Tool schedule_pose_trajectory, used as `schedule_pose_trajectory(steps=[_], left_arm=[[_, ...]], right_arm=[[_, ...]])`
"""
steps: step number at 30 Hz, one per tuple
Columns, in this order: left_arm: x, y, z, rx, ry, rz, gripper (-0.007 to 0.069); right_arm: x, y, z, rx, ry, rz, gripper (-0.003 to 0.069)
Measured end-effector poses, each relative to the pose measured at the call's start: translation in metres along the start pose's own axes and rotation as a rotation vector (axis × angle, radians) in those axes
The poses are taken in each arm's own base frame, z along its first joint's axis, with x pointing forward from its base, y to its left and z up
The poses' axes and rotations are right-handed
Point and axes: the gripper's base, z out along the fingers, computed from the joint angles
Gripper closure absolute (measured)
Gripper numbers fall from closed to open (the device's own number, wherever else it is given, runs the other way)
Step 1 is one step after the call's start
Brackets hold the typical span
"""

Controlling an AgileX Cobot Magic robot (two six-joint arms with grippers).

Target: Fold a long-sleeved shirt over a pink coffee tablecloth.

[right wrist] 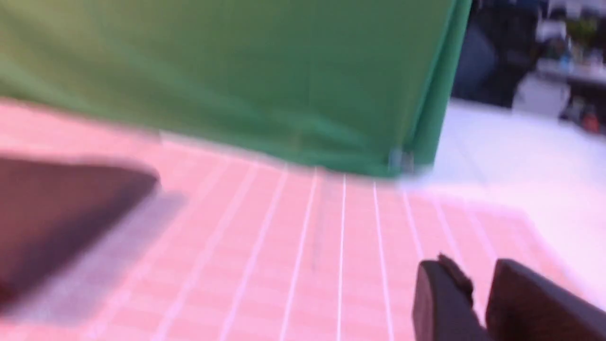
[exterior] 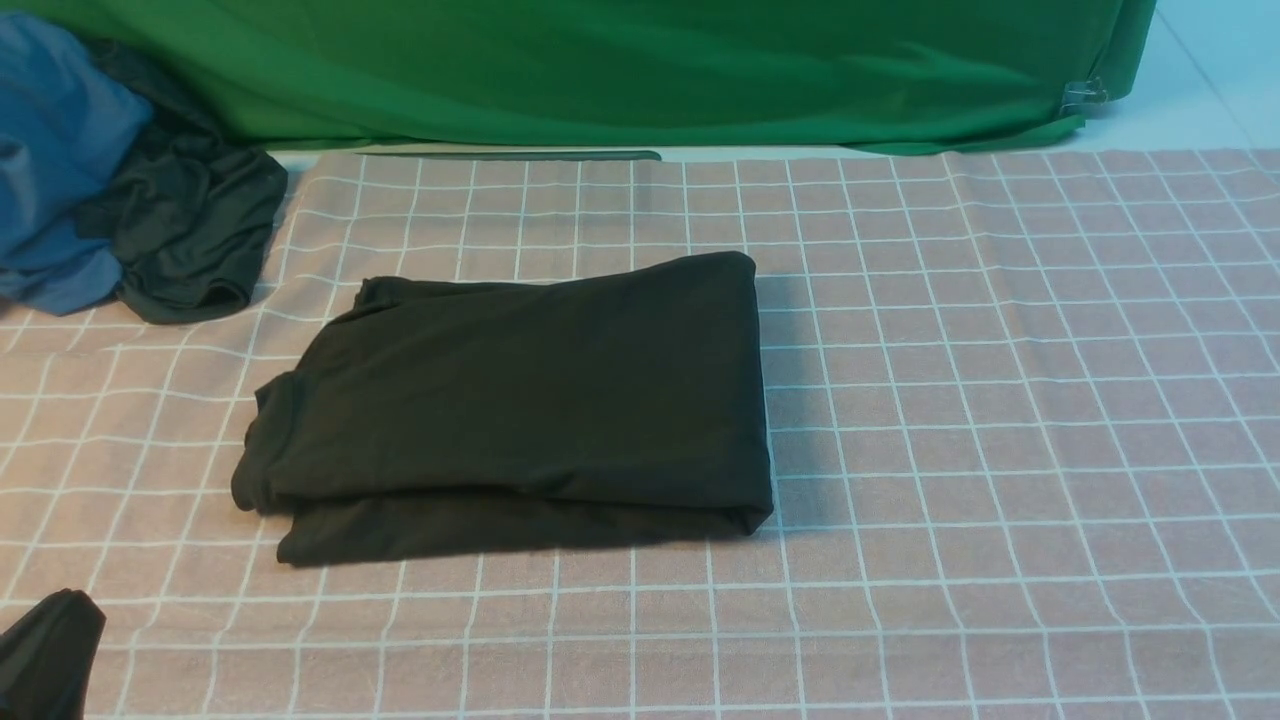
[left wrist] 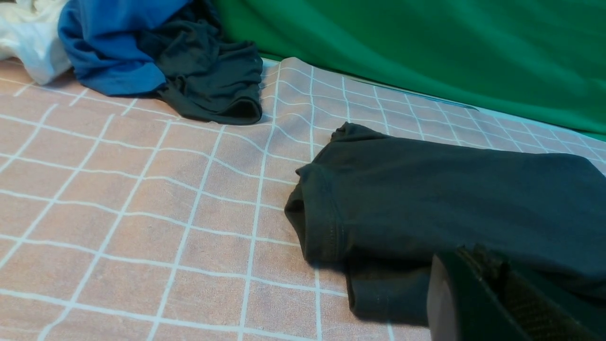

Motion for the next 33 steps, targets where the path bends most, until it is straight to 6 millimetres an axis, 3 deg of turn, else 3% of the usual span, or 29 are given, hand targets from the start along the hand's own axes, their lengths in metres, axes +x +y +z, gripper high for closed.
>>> schedule_pose_trajectory(steps=[4, 33], left_arm=[[0.000, 0.000, 0.000, 0.000, 0.000, 0.000, 0.0610], [0.000, 0.000, 0.000, 0.000, 0.000, 0.000, 0.0610]], right_arm=[[0.023, 0.001, 0.003, 0.017, 0.110, 0.005, 0.0452], [0.024, 0.001, 0.002, 0.026, 0.122, 0.008, 0.0423]])
